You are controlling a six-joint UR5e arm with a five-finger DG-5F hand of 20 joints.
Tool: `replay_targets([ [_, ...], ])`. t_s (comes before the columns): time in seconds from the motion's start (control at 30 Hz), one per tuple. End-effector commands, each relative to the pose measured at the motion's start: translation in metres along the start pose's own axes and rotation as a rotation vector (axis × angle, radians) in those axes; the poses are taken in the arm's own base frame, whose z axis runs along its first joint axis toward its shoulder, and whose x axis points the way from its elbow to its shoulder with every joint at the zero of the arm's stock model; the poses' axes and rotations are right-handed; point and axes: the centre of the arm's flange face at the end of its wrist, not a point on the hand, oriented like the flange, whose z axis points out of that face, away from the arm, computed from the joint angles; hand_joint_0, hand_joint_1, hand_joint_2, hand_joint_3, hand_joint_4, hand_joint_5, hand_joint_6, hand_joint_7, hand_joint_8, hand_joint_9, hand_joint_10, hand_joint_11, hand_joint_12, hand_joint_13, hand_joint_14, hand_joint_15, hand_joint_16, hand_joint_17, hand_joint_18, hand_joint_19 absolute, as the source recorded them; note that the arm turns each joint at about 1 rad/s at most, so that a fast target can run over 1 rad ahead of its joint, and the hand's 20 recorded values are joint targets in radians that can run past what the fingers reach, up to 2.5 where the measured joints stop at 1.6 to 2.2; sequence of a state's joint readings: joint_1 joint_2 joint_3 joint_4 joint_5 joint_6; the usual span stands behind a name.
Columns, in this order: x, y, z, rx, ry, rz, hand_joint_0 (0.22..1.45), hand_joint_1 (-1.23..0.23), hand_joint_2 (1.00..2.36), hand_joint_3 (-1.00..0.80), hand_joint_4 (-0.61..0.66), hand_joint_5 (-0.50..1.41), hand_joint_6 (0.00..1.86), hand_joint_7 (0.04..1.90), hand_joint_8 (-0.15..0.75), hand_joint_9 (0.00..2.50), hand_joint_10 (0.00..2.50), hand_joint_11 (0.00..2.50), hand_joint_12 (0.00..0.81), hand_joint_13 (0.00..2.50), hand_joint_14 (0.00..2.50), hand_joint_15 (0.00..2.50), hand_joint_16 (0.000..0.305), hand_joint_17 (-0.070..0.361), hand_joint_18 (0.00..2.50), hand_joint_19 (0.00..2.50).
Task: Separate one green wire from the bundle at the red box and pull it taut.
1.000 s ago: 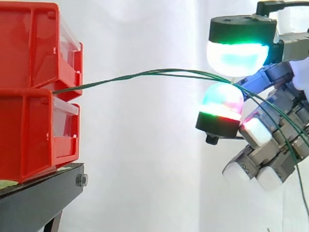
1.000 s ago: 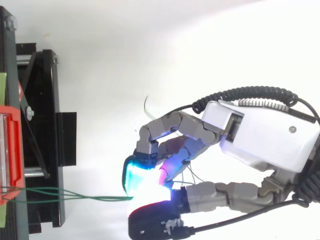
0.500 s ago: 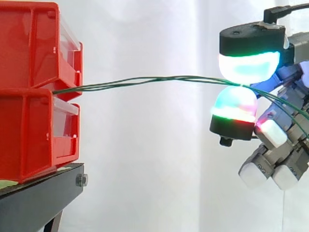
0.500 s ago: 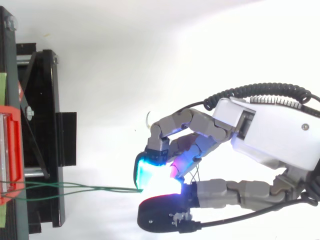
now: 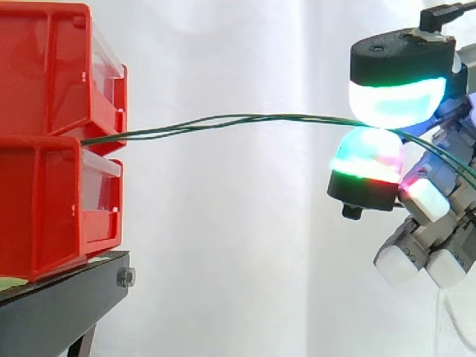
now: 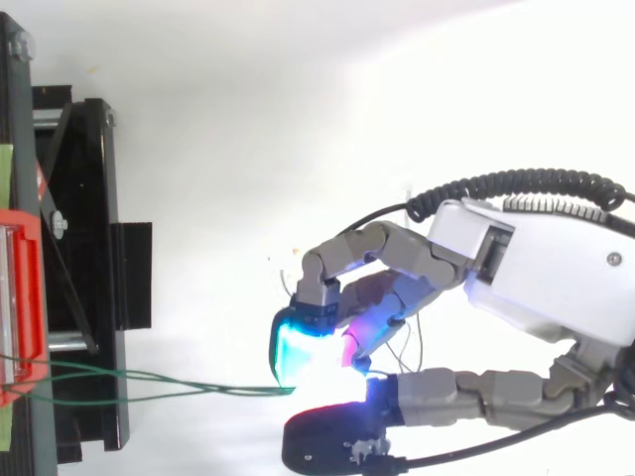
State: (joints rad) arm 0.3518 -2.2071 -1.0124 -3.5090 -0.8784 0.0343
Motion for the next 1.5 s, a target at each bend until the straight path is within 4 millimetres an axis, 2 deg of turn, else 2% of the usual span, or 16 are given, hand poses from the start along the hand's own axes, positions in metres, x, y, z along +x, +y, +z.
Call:
replay_targets([
  [0.0, 0.0005, -0.0001, -0.0001, -0.001, -0.002, 0.004, 0.68, -0.87, 1.02, -0.16, -0.06, -0.16, 0.91, 1.16, 0.250, 1.01, 0.02, 0.51, 0.330, 0.69, 0.01, 0.33, 0.049, 0.111, 0.62, 0.45],
  [0.3, 0.0008, -0.0001, -0.0001, -0.001, 0.001, 0.007, 0.70, -0.88, 1.02, -0.28, -0.04, -0.16, 0.93, 1.09, 0.240, 1.01, 0.02, 0.51, 0.325, 0.70, 0.01, 0.32, 0.049, 0.110, 0.63, 0.45],
  [0.6, 0.0019, 0.0011, 0.0010, -0.012, 0.002, 0.023, 0.65, -0.82, 1.01, -0.39, 0.03, -0.15, 0.92, 1.11, 0.244, 1.06, 0.02, 0.51, 0.326, 0.73, 0.02, 0.33, 0.048, 0.109, 0.65, 0.47],
  [0.73, 0.0030, 0.0018, 0.0012, -0.019, 0.001, 0.027, 0.69, -0.84, 1.01, -0.43, -0.01, -0.14, 0.92, 1.11, 0.245, 1.08, 0.02, 0.52, 0.324, 0.74, 0.02, 0.34, 0.048, 0.108, 0.66, 0.46],
  [0.83, 0.0032, 0.0020, 0.0014, -0.021, 0.001, 0.029, 0.68, -0.85, 1.00, -0.49, 0.00, -0.14, 0.92, 1.09, 0.240, 1.08, 0.02, 0.51, 0.320, 0.75, 0.01, 0.33, 0.048, 0.107, 0.66, 0.47],
  [1.0, 0.0021, 0.0019, 0.0019, -0.021, -0.002, 0.030, 0.61, -0.78, 1.00, -0.50, 0.07, -0.14, 0.91, 1.04, 0.240, 1.09, 0.02, 0.50, 0.322, 0.75, 0.01, 0.34, 0.048, 0.107, 0.66, 0.48],
  [1.2, 0.0034, 0.0024, 0.0017, -0.025, -0.001, 0.032, 0.51, -0.69, 1.00, -0.50, 0.10, -0.13, 0.90, 1.03, 0.263, 1.09, 0.02, 0.49, 0.344, 0.77, 0.01, 0.34, 0.052, 0.116, 0.68, 0.48],
  [1.33, 0.0036, 0.0026, 0.0020, -0.027, 0.000, 0.045, 0.48, -0.65, 1.00, -0.50, 0.12, -0.14, 0.88, 0.99, 0.270, 1.10, 0.01, 0.48, 0.356, 0.77, 0.01, 0.34, 0.055, 0.124, 0.69, 0.48],
  [1.47, 0.0058, -0.0060, 0.0050, -0.032, 0.000, 0.090, 0.47, -0.64, 1.00, -0.50, 0.13, -0.13, 0.86, 0.98, 0.280, 1.10, 0.01, 0.48, 0.364, 0.77, 0.01, 0.34, 0.056, 0.126, 0.69, 0.47],
])
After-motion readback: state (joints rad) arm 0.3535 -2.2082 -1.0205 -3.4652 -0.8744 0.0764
